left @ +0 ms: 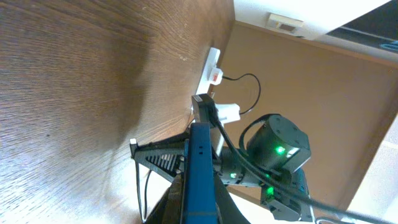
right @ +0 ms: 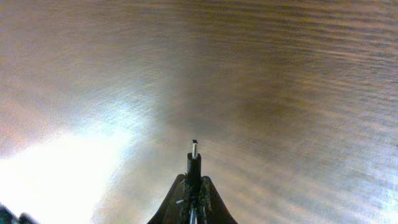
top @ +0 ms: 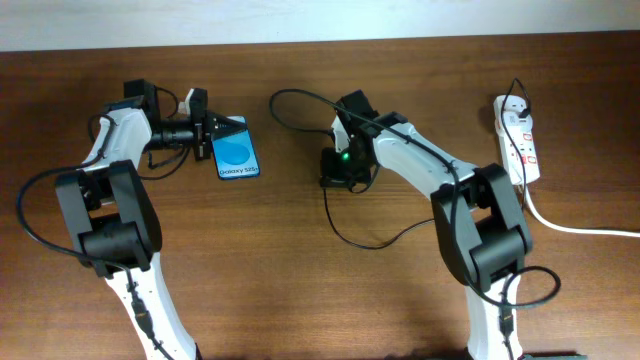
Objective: Plug charger to phone and switch on socket
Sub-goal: 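Lift the cable plug with the right gripper, pointing it upward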
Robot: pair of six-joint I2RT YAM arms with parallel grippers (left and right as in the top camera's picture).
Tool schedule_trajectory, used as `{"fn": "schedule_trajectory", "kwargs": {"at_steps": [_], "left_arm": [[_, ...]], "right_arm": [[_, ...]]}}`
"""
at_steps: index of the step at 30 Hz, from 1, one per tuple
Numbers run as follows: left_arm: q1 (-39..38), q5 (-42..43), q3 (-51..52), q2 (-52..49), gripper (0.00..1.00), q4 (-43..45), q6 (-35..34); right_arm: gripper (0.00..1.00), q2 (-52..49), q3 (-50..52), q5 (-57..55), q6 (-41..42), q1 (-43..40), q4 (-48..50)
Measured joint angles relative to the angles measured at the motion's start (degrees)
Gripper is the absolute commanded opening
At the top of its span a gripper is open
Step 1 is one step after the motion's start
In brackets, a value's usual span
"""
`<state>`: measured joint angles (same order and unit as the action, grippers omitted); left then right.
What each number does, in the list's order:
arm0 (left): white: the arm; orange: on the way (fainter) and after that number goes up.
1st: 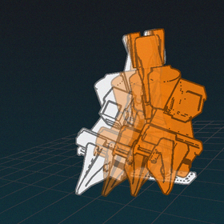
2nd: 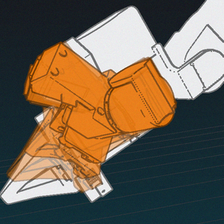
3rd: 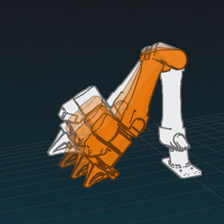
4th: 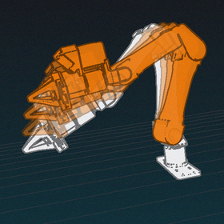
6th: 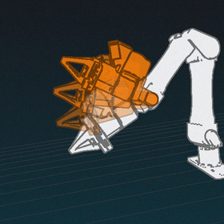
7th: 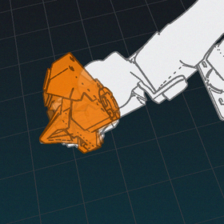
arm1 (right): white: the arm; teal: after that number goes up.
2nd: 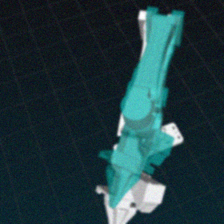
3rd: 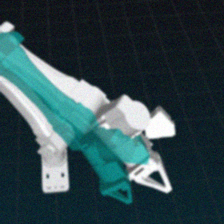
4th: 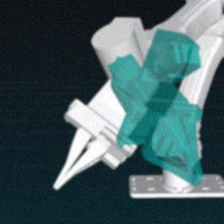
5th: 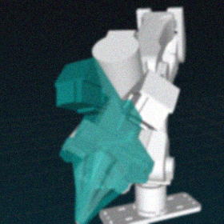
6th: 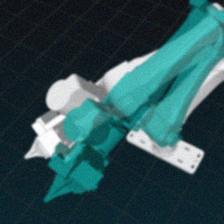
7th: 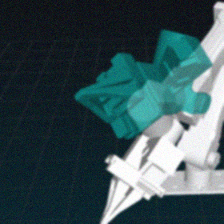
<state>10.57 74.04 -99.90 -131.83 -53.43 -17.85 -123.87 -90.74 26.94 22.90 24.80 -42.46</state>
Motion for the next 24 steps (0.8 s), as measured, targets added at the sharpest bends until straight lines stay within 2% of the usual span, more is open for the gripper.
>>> {"fn": "schedule_trajectory", "kwargs": {"at_steps": [6, 11, 15, 18, 24], "left_arm": [[0.0, 1.8, 0.0, 0.0, 0.00, 0.1, 0.0], [0.0, 3.8, 0.0, 0.0, 0.00, 0.7, 0.0], [0.0, 4.8, 0.0, 0.0, 0.00, 5.1, -0.2], [0.0, 5.9, 0.1, 0.0, 0.00, 8.4, -1.1], [0.0, 7.5, 0.2, 0.0, 0.00, 18.3, -7.6]], "right_arm": [[0.04, 11.3, -0.1, 12.1, -18.1, 0.0, -5.6], [0.04, 13.4, -0.2, 16.0, -24.6, 0.1, -11.1], [0.04, 13.6, -0.1, 20.1, -19.5, 1.7, -9.9], [0.04, 13.7, -0.1, 24.2, -12.3, 2.1, -5.3], [0.04, 13.8, -0.1, 27.8, 5.5, 3.9, 9.1]]}}
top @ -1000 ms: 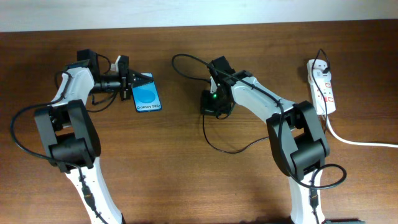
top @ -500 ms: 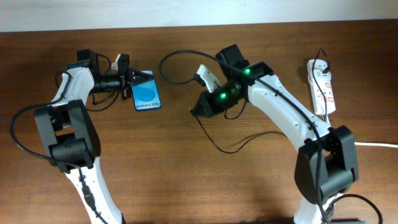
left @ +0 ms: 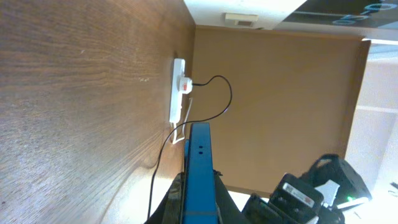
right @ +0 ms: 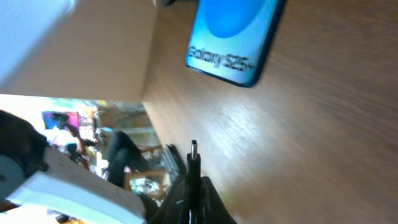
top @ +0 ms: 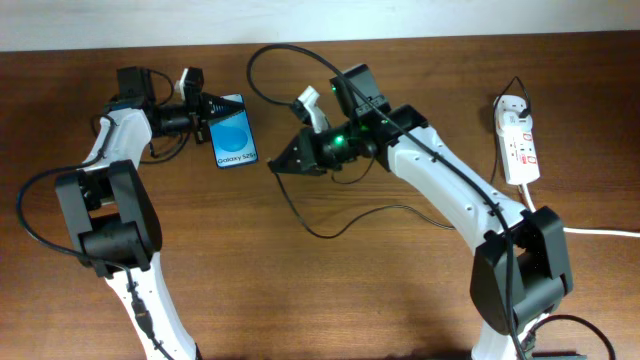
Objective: Plug charger to phone and switch on socket
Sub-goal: 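Lift the cable plug with the right gripper, pointing it upward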
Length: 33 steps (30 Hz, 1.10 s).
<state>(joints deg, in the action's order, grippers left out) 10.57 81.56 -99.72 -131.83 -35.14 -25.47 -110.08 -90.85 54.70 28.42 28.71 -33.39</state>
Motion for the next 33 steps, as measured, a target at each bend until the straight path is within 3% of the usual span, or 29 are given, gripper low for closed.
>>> {"fn": "schedule_trajectory", "kwargs": {"at_steps": [10, 14, 20, 33], "left_arm": [[0.0, 1.1, 0.2, 0.0, 0.00, 16.7, -15.0], [-0.8, 1.9, 0.4, 0.0, 0.00, 26.2, -24.3], [-5.2, 2.7, 0.4, 0.0, 0.00, 36.5, -36.6], [-3.9, 1.6, 0.3, 0.0, 0.00, 40.1, -40.4]], "right_arm": [[0.04, 0.1, 2.1, -1.3, 13.5, 2.1, 7.1], [0.04, 0.2, 6.6, -0.1, 15.7, 2.1, 17.3], [0.04, 0.2, 7.6, 0.5, 16.4, 2.1, 20.6], [0.04, 0.3, 11.0, 3.2, 17.7, -0.1, 28.9]]}}
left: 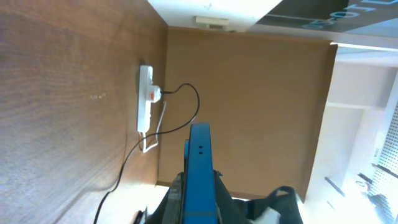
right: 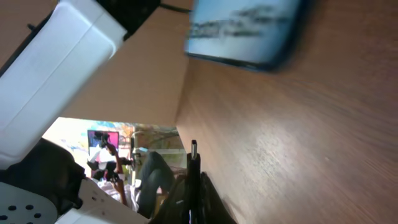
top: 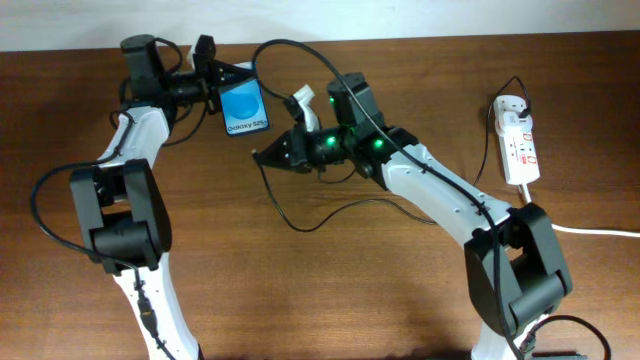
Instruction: Plug charger to phone and switch on socket
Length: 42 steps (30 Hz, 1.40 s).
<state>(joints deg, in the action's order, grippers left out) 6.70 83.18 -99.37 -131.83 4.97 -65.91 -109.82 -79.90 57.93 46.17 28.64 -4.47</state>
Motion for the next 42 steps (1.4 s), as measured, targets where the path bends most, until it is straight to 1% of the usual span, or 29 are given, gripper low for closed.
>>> {"fn": "schedule_trajectory", "kwargs": {"at_steps": [2, 5, 8, 10, 13, 15, 17, 22, 24, 26, 27, 33, 36, 40, 42], "left_arm": [[0.3, -0.3, 0.0, 0.0, 0.00, 0.3, 0.0], [0.3, -0.5, 0.0, 0.0, 0.00, 0.4, -0.2], [0.2, -0.7, 0.0, 0.0, 0.00, 0.4, -0.2], [0.2, -0.8, 0.0, 0.0, 0.00, 0.4, -0.2], [0.2, -0.9, 0.0, 0.0, 0.00, 0.4, -0.2], [0.2, -0.9, 0.0, 0.0, 0.00, 0.4, -0.2], [0.2, -0.9, 0.0, 0.0, 0.00, 0.4, -0.2], [0.2, -0.9, 0.0, 0.0, 0.00, 0.4, -0.2], [0.2, -0.9, 0.0, 0.0, 0.00, 0.4, -0.2], [0.2, -0.9, 0.0, 0.0, 0.00, 0.4, -0.2], [0.2, -0.9, 0.0, 0.0, 0.00, 0.4, -0.2], [0.2, -0.9, 0.0, 0.0, 0.00, 0.4, -0.2], [0.2, -0.9, 0.0, 0.0, 0.00, 0.4, -0.2], [0.2, -0.9, 0.0, 0.0, 0.00, 0.4, -0.2], [0.2, -0.9, 0.0, 0.0, 0.00, 0.4, -0.2]], "right_arm": [[0.04, 0.1, 2.5, 0.0, 0.4, -1.5, 0.6], [0.04, 0.3, 9.5, -0.9, 0.3, -3.6, 0.5], [0.04, 0.4, 17.6, -5.5, 0.1, -4.1, 0.0], [0.12, 0.4, 20.4, -8.1, -0.1, -4.1, 0.0], [0.24, 0.4, 21.0, -11.5, -1.2, -4.1, 0.3], [0.28, 0.4, 21.0, -12.8, -1.6, -4.1, -0.2], [0.34, 0.4, 21.0, -14.0, -1.5, -4.1, -1.1], [0.42, 0.2, 21.0, -15.8, -1.6, -4.1, -3.4], [0.51, 0.2, 20.9, -16.4, -1.2, -4.1, -6.0], [0.58, 0.0, 20.9, -17.4, -0.9, -4.1, -8.3], [0.60, 0.0, 20.9, -17.9, -0.6, -4.1, -9.2], [0.58, -0.1, 20.9, -19.5, 0.1, -4.1, -13.1], [0.55, -0.1, 20.8, -19.3, 0.3, -4.1, -13.6], [0.47, -0.1, 20.9, -17.8, 0.3, -4.1, -14.4], [0.46, -0.1, 20.9, -16.1, 0.4, -4.1, -14.4]]}}
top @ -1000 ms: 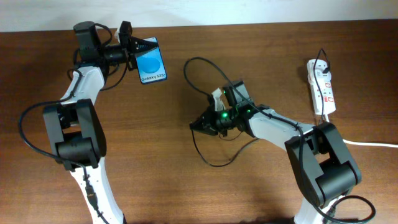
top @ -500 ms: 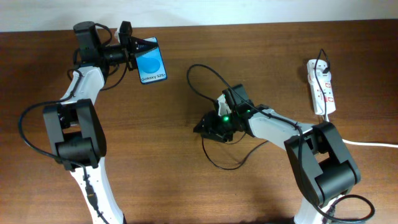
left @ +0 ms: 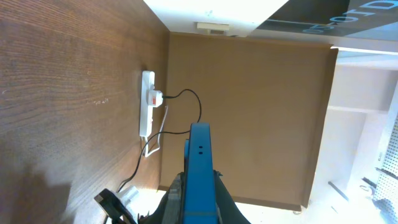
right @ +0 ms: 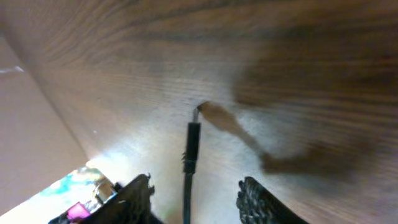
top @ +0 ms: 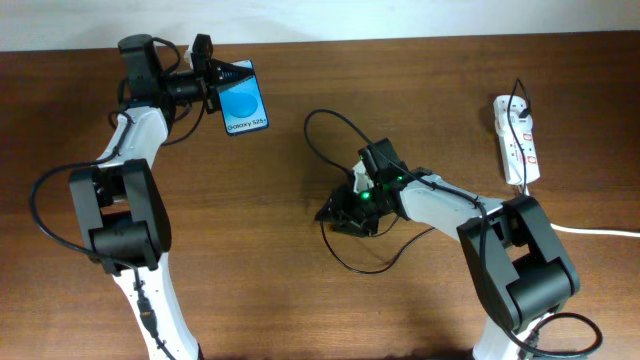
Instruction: Plug charger to phone and switch on socket
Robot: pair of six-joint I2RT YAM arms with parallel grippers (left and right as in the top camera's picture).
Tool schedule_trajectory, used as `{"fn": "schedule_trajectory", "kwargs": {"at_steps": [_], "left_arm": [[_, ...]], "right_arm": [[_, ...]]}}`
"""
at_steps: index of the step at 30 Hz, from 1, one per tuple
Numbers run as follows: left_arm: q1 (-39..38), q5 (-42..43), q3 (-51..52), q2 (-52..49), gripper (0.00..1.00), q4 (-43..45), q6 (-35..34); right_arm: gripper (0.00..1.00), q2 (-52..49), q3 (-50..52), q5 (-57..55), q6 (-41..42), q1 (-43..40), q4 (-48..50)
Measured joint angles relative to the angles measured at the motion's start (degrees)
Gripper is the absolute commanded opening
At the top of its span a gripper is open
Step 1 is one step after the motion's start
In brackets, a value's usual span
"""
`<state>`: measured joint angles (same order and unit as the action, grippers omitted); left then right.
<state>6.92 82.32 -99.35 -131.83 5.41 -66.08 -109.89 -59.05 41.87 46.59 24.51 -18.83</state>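
Observation:
The blue phone (top: 244,98) is held up at the back left, edge-on in the left wrist view (left: 199,163), with my left gripper (top: 216,82) (left: 199,190) shut on it. The black charger plug (right: 192,138) lies on the wood, its metal tip pointing away. My right gripper (top: 340,217) (right: 196,190) is low over the table's middle. It is open, its fingers (right: 133,198) on either side of the cable without touching it. The black cable (top: 322,118) loops across the table. The white socket strip (top: 517,140) (left: 147,112) lies at the far right.
A white power lead (top: 580,228) runs from the strip off the right edge. Slack cable curves in front of the right gripper (top: 365,268). A wall stands behind the table's back edge.
My right gripper was shut on the plug, raised close to the phone. Now it is down at the table's middle, open, with the plug lying loose between its fingers. The phone has stayed put.
First my left gripper held the phone low at the left and my right gripper held the plug over the table's middle. Then the plug was near the phone. Then the phone was higher and further back, plug beside it. Now the plug lies released on the table.

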Motion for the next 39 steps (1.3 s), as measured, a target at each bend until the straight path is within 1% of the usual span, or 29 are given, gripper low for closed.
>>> {"fn": "schedule_trajectory", "kwargs": {"at_steps": [3, 7, 14, 19, 21, 22, 25, 28, 33, 36, 39], "left_arm": [[0.0, 0.0, 0.0, 0.0, 0.00, 0.0, 0.0], [0.0, 0.0, 0.0, 0.0, 0.00, 0.0, 0.0], [0.0, 0.1, 0.0, 0.0, 0.00, 0.0, 0.0], [0.0, 0.4, 0.0, 0.0, 0.00, 0.0, 0.0], [0.0, 0.4, 0.0, 0.0, 0.00, 0.0, 0.0], [0.0, 0.4, 0.0, 0.0, 0.00, 0.0, 0.0], [0.0, 0.4, 0.0, 0.0, 0.00, 0.0, 0.0], [0.0, 0.4, 0.0, 0.0, 0.00, 0.0, 0.0], [0.0, 1.0, 0.0, 0.0, 0.00, 0.0, 0.0], [0.0, 1.6, 0.0, 0.0, 0.00, 0.0, 0.0], [-0.1, 1.8, 0.0, 0.0, 0.00, 0.6, 0.0]], "right_arm": [[0.41, 0.0, 0.0, 1.9, 0.1, 0.0, 0.0], [0.39, 0.0, 0.0, 2.8, 0.0, 0.2, 0.0], [0.26, -1.4, 0.0, 2.6, -0.1, 3.0, 1.9], [0.23, -2.6, 0.0, 2.2, -0.7, 3.2, 3.2], [0.12, -2.6, 0.0, 2.2, -1.4, 3.2, 3.5], [0.04, -2.6, 0.0, 2.2, -2.0, 3.2, 3.9], [0.04, -2.6, 0.0, 2.4, -2.6, 3.2, 5.9], [0.04, -2.6, 0.0, 4.5, -3.8, 2.9, 9.8], [0.04, -1.6, 0.0, 13.3, -7.3, 1.4, 19.0], [0.04, 3.4, -0.3, 18.6, -7.6, 1.4, 25.3], [0.04, 7.2, -0.7, 20.2, -5.1, 1.5, 30.1]]}}
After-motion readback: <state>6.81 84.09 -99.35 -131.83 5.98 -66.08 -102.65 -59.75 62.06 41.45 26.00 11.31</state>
